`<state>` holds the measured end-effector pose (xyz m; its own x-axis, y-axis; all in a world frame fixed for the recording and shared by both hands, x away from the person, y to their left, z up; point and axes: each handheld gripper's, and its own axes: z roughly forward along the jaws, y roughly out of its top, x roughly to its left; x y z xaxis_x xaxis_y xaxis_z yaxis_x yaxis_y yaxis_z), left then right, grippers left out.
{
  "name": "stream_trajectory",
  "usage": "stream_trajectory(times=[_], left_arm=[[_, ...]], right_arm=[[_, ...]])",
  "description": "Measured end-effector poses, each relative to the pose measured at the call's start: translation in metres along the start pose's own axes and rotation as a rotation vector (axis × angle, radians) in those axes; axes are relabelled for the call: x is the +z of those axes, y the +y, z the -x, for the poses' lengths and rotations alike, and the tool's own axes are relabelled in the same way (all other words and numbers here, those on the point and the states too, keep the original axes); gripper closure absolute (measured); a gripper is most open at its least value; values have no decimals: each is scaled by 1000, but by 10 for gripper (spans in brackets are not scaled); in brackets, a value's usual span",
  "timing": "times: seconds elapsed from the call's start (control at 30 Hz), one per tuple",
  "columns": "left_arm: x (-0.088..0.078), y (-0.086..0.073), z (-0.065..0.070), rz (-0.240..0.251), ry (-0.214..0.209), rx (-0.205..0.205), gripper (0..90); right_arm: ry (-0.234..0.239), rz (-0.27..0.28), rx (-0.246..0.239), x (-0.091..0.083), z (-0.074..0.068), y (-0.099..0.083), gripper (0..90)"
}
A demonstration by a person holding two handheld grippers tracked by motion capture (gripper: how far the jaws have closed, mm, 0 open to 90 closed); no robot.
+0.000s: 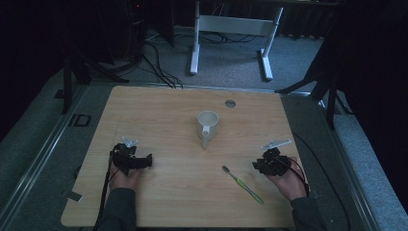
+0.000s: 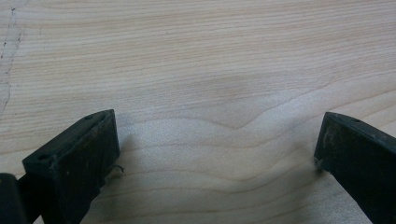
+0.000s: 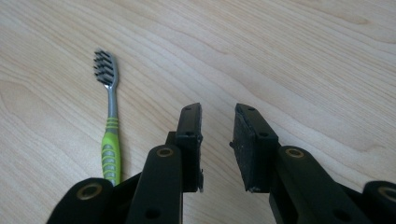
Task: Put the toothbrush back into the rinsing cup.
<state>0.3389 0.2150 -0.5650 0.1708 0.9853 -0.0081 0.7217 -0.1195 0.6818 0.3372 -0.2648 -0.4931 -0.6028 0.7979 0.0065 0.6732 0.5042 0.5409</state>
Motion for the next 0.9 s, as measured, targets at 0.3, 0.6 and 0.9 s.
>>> stream_trajectory(times=[0.3, 0.6, 0.9], left_arm=[[0, 0, 0, 0, 0, 0, 1], [0, 0, 0, 1, 0, -1, 1], [0, 0, 0, 1, 0, -1, 1]], right_arm=[[0, -48, -41, 2, -6, 4, 714], [6, -73, -78, 4, -14, 11, 708], [23, -105, -116, 7, -21, 15, 709]])
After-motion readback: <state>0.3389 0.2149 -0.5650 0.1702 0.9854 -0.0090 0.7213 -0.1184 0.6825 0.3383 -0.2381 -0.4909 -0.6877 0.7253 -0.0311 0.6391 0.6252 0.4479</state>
